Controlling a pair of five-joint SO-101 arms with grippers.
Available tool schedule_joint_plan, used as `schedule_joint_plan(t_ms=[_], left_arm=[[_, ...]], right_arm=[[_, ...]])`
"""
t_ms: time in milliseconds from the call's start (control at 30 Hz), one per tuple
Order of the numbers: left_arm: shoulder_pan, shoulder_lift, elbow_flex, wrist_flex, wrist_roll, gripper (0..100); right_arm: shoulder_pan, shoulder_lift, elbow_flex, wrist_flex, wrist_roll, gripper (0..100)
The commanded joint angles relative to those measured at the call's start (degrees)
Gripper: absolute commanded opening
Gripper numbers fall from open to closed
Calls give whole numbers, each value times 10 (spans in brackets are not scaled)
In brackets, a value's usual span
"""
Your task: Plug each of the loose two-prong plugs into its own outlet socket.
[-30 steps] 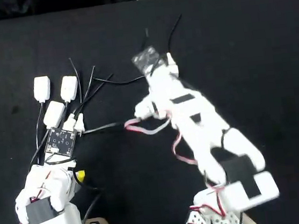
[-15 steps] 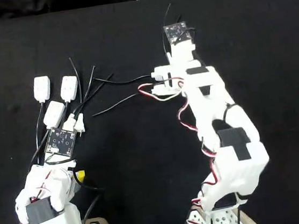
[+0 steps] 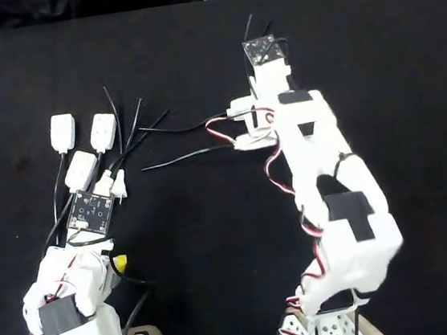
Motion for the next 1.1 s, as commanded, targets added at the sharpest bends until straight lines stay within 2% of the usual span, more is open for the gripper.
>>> schedule_joint_plan(t_ms=[0,167,233,467,567,767,1067], left_arm=[[-2,-4,-3,0,30,303],[-1,-3,-8,-30,65,303],[-1,0,-9,-51,78,303],[0,10,-73,-71,134,308],[20,66,-120,-86,167,308],[51,339,-247,-184,215,308],[56,790,-566,-185,217,305]], right_arm=[[-8,-83,-18,70,0,253],[-4,-153,-15,157,-1,5],[3,-175,-3,161,-16,49],[17,-195,7,161,-28,12],[18,-195,7,160,-28,12],[18,-196,21,150,-28,12],[16,-200,50,113,-28,12]])
